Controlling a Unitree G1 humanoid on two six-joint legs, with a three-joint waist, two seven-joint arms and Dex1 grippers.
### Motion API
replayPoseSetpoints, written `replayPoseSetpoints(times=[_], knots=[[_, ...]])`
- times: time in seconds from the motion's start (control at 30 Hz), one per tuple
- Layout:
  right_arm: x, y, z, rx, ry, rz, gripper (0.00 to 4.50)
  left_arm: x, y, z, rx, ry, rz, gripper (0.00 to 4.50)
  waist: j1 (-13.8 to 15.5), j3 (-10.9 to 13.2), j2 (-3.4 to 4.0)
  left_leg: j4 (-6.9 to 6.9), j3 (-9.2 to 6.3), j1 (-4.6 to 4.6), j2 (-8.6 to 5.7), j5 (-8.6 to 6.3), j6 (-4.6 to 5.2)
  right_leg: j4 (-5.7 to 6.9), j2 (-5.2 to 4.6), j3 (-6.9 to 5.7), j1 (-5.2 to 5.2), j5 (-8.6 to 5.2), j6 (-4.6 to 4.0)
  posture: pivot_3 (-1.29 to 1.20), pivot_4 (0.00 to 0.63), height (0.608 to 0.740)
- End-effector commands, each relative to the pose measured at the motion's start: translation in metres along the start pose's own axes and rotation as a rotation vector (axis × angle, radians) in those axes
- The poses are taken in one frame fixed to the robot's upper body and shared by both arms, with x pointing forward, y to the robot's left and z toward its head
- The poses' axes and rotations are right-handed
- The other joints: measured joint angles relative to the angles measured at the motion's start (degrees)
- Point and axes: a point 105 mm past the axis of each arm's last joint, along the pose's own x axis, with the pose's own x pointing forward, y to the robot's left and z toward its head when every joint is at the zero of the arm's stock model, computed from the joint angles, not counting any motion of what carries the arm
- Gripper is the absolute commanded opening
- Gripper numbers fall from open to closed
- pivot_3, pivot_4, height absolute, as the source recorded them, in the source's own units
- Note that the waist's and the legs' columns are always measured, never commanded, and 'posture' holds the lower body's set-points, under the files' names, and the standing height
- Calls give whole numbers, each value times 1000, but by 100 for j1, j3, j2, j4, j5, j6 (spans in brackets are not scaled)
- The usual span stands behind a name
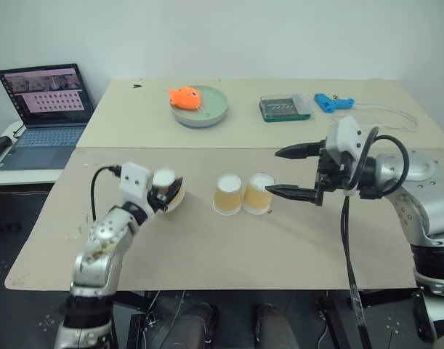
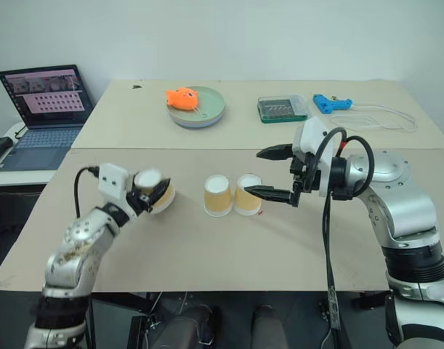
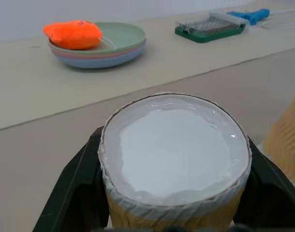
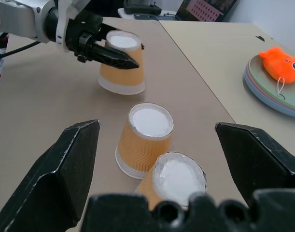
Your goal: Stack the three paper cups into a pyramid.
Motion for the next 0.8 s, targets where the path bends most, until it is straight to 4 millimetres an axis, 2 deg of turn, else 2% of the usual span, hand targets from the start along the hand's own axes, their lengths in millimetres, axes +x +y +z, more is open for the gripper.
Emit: replayPoseSetpoints(times=[0.03, 0.13, 0.2, 0.3, 0.37, 0.5, 0.57, 0.67, 0.8], knots=[[-7, -1, 14, -53, -19, -28, 4500, 14, 9, 62, 56, -127, -152, 2508, -6, 4, -8, 2, -1, -1, -2, 0, 0, 3, 0, 0, -1, 0, 0, 0, 150, 730], [-8, -1, 8, -37, -16, -44, 4500, 31, -9, 104, 28, -152, -438, 2508, -40, 3, -9, 7, -1, -24, -10, -4, 9, -1, -2, 2, -20, 0, 3, 0, 150, 730], [-7, -1, 5, -29, -14, -51, 4500, 38, -26, 118, 6, -161, -592, 2508, -39, 7, -18, 21, -6, -34, -11, -3, 10, 7, 3, -3, -28, 0, 3, 0, 150, 730], [-8, -1, 0, -10, -6, -66, 4500, 45, -68, 132, -43, -186, -878, 2508, -40, 8, -18, 27, -10, -43, -13, -3, 10, 3, 1, -5, -28, 1, 3, 0, 150, 730], [-10, -2, -3, 1, -5, -79, 4500, 49, -83, 130, -56, -178, -971, 2508, -33, 8, -19, 30, -11, -42, -16, -5, 13, 2, -1, -4, -22, 2, 5, 0, 150, 730], [-13, -5, -8, 30, -1, -105, 4500, 60, -96, 120, -26, -152, -1028, 2508, -114, 8, -19, 34, -5, -41, -12, -6, 16, 4, -2, 2, -23, 6, 6, 0, 150, 730], [-22, -8, -17, 51, 21, -143, 4500, 70, -107, 113, -14, -135, -1057, 2508, -125, 10, -22, 33, -6, -41, -7, -3, 11, 10, 1, 1, -27, 7, 3, 0, 150, 730], [-29, -10, -20, 61, 29, -180, 4500, 81, -110, 111, -13, -126, -1056, 2508, -96, 10, -23, 35, -10, -41, -10, -1, 9, 10, 0, -2, -21, 8, 2, 0, 150, 730], [-31, -9, -21, 63, 32, -191, 4500, 86, -109, 110, -9, -119, -1067, 2508, -134, 11, -23, 39, -5, -43, -11, -4, 15, 9, -2, 1, -24, 8, 4, 0, 150, 730]])
